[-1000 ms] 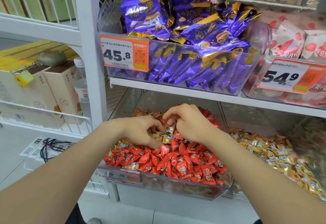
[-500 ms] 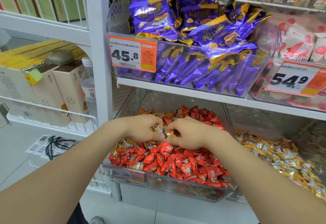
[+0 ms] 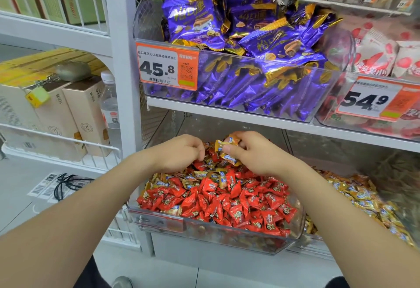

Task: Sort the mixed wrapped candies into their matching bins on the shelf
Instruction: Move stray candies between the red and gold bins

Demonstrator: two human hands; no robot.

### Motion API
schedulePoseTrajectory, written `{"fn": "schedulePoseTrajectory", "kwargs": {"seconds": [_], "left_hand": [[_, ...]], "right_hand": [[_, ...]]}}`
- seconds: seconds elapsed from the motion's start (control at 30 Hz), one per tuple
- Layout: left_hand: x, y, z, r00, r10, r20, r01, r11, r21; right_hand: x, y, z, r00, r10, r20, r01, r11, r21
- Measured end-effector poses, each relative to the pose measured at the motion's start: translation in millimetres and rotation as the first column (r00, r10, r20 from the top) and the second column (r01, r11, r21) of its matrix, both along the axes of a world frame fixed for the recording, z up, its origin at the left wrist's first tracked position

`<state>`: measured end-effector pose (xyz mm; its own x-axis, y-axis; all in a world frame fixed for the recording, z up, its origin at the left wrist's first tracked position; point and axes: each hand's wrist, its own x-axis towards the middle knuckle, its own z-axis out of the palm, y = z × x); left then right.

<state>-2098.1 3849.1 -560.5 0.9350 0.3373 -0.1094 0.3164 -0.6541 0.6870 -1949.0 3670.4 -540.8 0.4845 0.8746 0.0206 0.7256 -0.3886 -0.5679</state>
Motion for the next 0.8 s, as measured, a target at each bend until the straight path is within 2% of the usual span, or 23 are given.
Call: {"fn": "schedulePoseTrajectory", "kwargs": {"seconds": [0.07,0.13,0.17,0.23,0.33,0.4,0.47,0.57,0.67,0.8], "left_hand": [[-0.2,0.0,1.2,1.000,-0.003,0.030,0.002,0.999,0.034],[0.6,1.9,-2.2,0.999,-0.017,0.043,0.012,0.994,0.108],[1.3,2.3,-4.2,0.998,-0.036,0.044,0.029,0.986,0.165],[2.6,5.8,-8.8,0.994,-0.106,0.038,0.093,0.964,0.247],[1.6,11.9,-12.4,0.970,-0.232,-0.078,0.244,0.942,0.230],[0.4,12.9,-12.7,0.953,-0.252,-0.168,0.285,0.934,0.216],[-2.4,11.2,-12.6,0.939,-0.263,-0.221,0.315,0.917,0.247],[-1.7,4.6,-11.8,0.951,-0.229,-0.208,0.286,0.908,0.308],[-0.1,-2.5,-5.9,0.989,-0.097,-0.111,0.131,0.923,0.363],[-4.7,0.2,-2.7,0.995,-0.057,-0.088,0.093,0.869,0.486]], "right_hand": [[-2.8,-2.9,-0.1,0.971,-0.041,-0.237,0.053,0.997,0.048],[-7.3,-5.7,1.7,0.850,-0.055,-0.524,0.115,0.990,0.084],[-8.9,-7.1,3.3,0.791,-0.043,-0.611,0.129,0.987,0.097],[-10.1,-10.7,6.2,0.693,-0.017,-0.721,0.132,0.986,0.103],[-8.1,-15.3,9.4,0.526,-0.002,-0.851,0.111,0.992,0.066],[-7.2,-16.9,10.0,0.436,0.038,-0.899,0.079,0.994,0.081],[-8.1,-15.4,10.7,0.401,0.062,-0.914,0.069,0.993,0.097],[-10.8,-10.7,12.0,0.390,0.037,-0.920,0.124,0.988,0.092],[-13.8,-6.1,13.7,0.414,-0.023,-0.910,0.198,0.978,0.065],[-17.4,-0.5,15.0,0.465,-0.125,-0.877,0.335,0.941,0.043]]}}
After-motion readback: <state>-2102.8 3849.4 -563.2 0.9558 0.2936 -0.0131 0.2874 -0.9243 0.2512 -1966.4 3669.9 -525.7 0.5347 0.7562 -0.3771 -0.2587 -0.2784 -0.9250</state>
